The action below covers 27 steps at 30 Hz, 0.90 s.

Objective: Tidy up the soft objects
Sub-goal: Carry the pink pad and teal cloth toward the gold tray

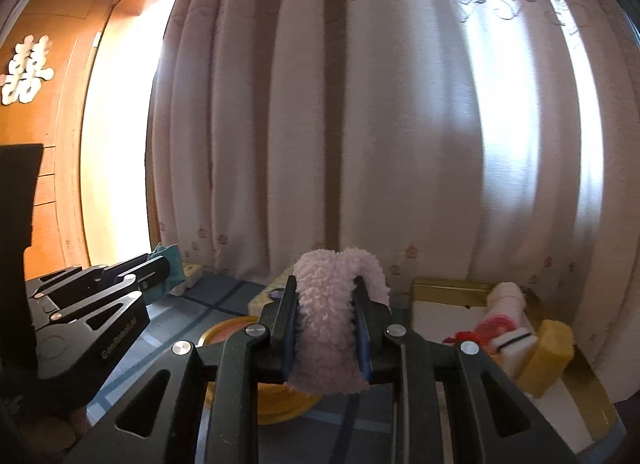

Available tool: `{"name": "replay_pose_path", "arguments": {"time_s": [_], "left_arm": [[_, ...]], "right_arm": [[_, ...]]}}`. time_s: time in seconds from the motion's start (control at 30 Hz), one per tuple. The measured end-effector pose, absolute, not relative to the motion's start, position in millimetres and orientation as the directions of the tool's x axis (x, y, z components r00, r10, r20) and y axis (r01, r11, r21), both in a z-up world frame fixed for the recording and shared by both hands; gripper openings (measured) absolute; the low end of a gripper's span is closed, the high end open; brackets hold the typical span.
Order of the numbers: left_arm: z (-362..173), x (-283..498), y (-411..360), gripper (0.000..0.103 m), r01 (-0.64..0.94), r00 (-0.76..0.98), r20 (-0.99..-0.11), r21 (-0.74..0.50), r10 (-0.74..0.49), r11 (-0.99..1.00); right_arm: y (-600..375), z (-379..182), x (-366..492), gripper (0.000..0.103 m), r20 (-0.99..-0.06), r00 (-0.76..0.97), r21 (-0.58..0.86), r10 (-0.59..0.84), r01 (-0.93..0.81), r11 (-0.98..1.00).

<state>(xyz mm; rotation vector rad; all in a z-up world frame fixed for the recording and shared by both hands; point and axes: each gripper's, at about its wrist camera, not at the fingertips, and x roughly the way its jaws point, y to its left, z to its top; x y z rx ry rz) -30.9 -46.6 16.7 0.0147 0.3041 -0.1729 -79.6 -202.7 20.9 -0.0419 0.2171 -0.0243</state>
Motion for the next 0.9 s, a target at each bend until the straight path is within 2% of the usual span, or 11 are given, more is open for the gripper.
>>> {"name": "replay_pose_path", "arguments": {"time_s": [0.6,0.9], "left_arm": [[19,-54,-123,0.01,0.365,0.898,-0.258,-0.013,-0.356,0.931],[20,-63,-171,0.01,0.472,0.852,-0.257,0.001,-0.456,0.882]], "right_arm": [[-266,26,-117,0.026,-0.138,0.97,-0.119,-0.198,0.182,0.976],[-334,26,-128,0.026,-0.168,0.939,-0.053,-0.3,0.295,0.954]]}}
